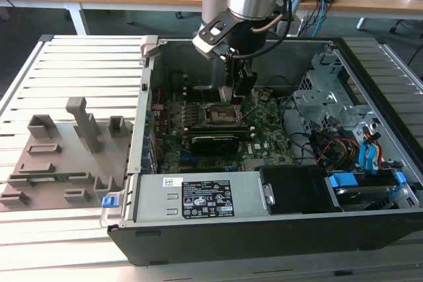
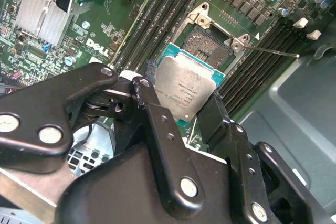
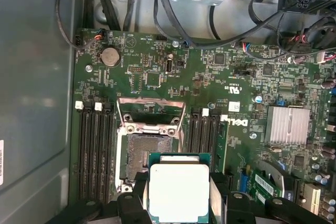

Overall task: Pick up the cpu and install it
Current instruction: 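Place the cpu into insertion slot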

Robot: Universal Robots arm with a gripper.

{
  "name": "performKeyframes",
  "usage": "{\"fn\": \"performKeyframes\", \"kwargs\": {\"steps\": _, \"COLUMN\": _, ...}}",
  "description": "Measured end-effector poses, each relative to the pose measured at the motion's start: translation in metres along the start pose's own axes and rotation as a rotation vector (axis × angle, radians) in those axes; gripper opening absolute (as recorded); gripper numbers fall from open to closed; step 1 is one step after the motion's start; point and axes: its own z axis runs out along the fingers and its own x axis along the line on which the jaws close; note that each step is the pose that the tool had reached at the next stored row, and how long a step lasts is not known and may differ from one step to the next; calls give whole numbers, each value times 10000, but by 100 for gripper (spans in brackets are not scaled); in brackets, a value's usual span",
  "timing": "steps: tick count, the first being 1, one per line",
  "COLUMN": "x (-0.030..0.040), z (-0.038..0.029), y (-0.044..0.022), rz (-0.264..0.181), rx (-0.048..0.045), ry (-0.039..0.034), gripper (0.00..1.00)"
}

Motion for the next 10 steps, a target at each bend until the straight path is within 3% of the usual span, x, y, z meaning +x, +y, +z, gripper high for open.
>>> {"fn": "performKeyframes", "kwargs": {"steps": 10, "x": 2, "z": 41, "y": 2, "rz": 0, "rx": -1, "ry": 0, "gripper": 55}}
